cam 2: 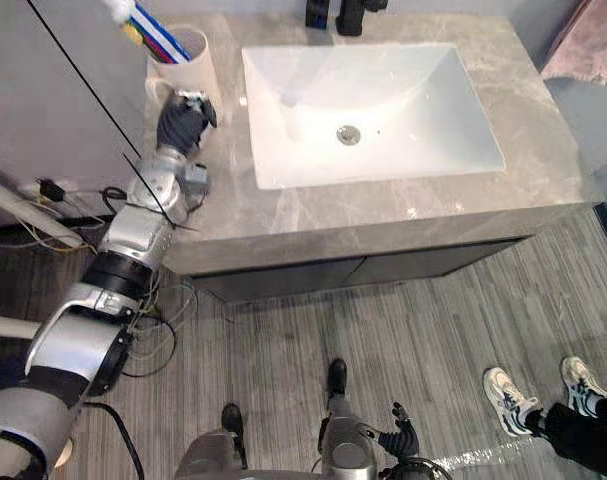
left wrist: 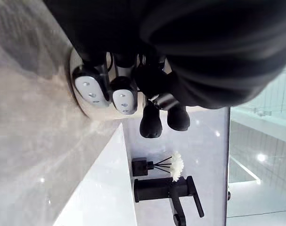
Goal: Organize washtable
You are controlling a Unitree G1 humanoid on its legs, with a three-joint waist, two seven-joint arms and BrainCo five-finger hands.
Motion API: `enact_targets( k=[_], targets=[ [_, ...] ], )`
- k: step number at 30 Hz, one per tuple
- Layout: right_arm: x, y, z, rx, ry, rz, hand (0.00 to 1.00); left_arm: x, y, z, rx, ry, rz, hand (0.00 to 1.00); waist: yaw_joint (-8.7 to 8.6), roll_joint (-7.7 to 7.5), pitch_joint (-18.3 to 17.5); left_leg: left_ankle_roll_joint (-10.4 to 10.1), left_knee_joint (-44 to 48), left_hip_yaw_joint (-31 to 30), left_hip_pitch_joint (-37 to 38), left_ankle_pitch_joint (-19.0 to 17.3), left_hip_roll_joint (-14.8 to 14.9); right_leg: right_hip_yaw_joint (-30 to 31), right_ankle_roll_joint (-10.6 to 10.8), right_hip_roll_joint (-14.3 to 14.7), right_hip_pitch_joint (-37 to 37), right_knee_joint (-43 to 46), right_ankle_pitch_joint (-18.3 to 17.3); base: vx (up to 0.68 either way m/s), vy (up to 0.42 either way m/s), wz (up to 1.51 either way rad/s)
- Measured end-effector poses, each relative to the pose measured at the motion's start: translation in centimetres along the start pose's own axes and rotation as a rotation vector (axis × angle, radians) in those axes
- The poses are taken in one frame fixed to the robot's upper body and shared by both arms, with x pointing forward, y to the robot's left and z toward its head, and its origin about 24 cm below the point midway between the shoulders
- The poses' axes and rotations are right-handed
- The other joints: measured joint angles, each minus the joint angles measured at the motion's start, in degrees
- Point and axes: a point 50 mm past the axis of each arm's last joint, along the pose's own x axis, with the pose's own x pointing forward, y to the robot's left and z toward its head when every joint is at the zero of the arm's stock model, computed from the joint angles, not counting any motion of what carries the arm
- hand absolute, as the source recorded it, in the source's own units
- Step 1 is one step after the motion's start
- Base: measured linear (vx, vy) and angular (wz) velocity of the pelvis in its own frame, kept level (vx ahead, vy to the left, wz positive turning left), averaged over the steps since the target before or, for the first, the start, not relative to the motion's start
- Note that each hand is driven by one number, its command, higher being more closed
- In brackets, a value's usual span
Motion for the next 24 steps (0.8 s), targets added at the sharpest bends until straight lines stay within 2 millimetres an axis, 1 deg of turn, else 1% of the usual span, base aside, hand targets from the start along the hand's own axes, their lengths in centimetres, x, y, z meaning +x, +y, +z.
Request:
enact_targets(
  k=[3, 5, 7, 8, 9, 11, 15, 17, 19, 21, 23, 24],
  targets=[
    [0.0, 0.0, 0.1, 0.018, -0.011, 0.002, 0.00, 0.3, 0.4, 0.6, 0.009, -0.018, 0.025, 1.00, 0.09, -0.09, 0.6, -0.2, 1.7, -0.1, -1.7, -0.2, 0.9, 0.0, -0.3, 0.6, -1.6, 1.5, -0.2, -0.14, -0.077, -0.02],
    [0.0, 0.1, 0.3, 0.017, -0.018, 0.005, 0.00, 0.6, 0.5, 1.2, 0.010, -0.036, 0.026, 1.00, 0.25, -0.30, 1.8, -0.3, 2.2, -0.2, -1.8, -0.2, 1.0, 0.0, -0.5, 0.7, -1.6, 1.9, -0.3, -0.08, -0.043, 0.01],
    [0.0, 0.2, 0.8, 0.018, -0.044, 0.011, 0.00, 1.1, 0.5, 2.5, 0.029, -0.075, 0.022, 1.00, 0.32, -0.73, 2.8, -0.4, 3.6, -0.6, -4.0, -0.3, 1.2, -0.1, -1.0, 0.8, -3.3, 2.5, -0.2, -0.14, -0.035, 0.03],
    [-0.1, 0.5, 1.3, 0.014, -0.066, 0.023, 0.00, 1.7, 0.6, 3.9, 0.043, -0.119, 0.018, 1.00, 0.77, -1.34, 3.6, -0.4, 4.7, -0.7, -6.1, -0.3, 1.4, -0.2, -1.6, 0.9, -4.8, 2.4, 0.3, -0.18, -0.069, 0.03],
    [-0.2, 0.7, 2.0, 0.016, -0.107, 0.029, 0.00, 1.9, 0.5, 4.7, 0.051, -0.142, 0.013, 1.00, 1.13, -1.73, 5.2, -0.4, 5.7, -1.0, -7.3, -0.3, 1.7, -0.3, -1.7, 1.1, -5.4, 2.3, 0.7, -0.13, -0.069, 0.05],
    [-0.4, 0.8, 2.1, 0.010, -0.121, 0.038, 0.00, 1.9, 0.5, 4.8, 0.050, -0.150, 0.013, 1.00, 1.18, -1.68, 5.3, -0.4, 6.0, -1.4, -8.5, -0.3, 1.8, -0.6, -1.5, 1.2, -6.1, 2.3, 1.0, -0.07, -0.041, 0.08],
    [-0.6, 0.8, 2.4, 0.006, -0.147, 0.044, 0.00, 2.3, -0.2, 6.2, 0.057, -0.200, -0.003, 1.00, 1.35, -1.74, 5.6, -0.4, 6.8, -2.1, -10.3, -0.3, 1.8, -1.4, -1.5, 1.1, -7.1, 2.3, 1.2, -0.03, -0.003, 0.09],
    [-0.6, 0.9, 2.6, 0.008, -0.158, 0.043, 0.00, 2.7, -0.5, 7.6, 0.064, -0.237, -0.003, 1.00, 1.50, -2.08, 6.6, -0.4, 7.1, -2.3, -10.9, -0.3, 1.8, -1.6, -1.7, 1.1, -7.5, 2.3, 1.3, -0.03, 0.002, 0.05],
    [-0.6, 0.9, 2.9, 0.009, -0.168, 0.042, 0.00, 2.9, -0.6, 8.2, 0.067, -0.253, 0.000, 1.00, 1.49, -2.19, 7.2, -0.4, 7.2, -2.4, -11.0, -0.3, 1.8, -1.6, -1.7, 1.1, -7.5, 2.3, 1.3, -0.01, 0.002, 0.02],
    [-0.7, 0.9, 3.1, 0.008, -0.180, 0.044, 0.00, 3.5, -0.8, 9.1, 0.068, -0.264, 0.008, 1.00, 1.45, -2.29, 7.8, -0.4, 7.8, -2.6, -11.8, -0.3, 1.9, -1.8, -1.8, 1.1, -7.7, 2.3, 1.4, -0.03, 0.008, 0.04],
    [-0.8, 1.0, 3.4, 0.002, -0.196, 0.054, 0.00, 4.4, -0.5, 10.6, 0.086, -0.279, 0.045, 1.00, 1.40, -2.77, 8.1, -0.4, 8.2, -2.4, -12.9, -0.3, 1.9, -1.6, -1.9, 1.1, -8.8, 2.3, 1.7, -0.03, 0.009, -0.03],
    [-0.8, 1.1, 3.4, 0.003, -0.198, 0.054, 0.00, 4.5, -0.4, 10.8, 0.092, -0.281, 0.053, 1.00, 1.38, -2.78, 8.1, -0.4, 8.3, -2.3, -13.0, -0.3, 1.9, -1.6, -1.9, 1.1, -8.9, 2.3, 1.8, -0.02, 0.009, -0.07]
  ],
)
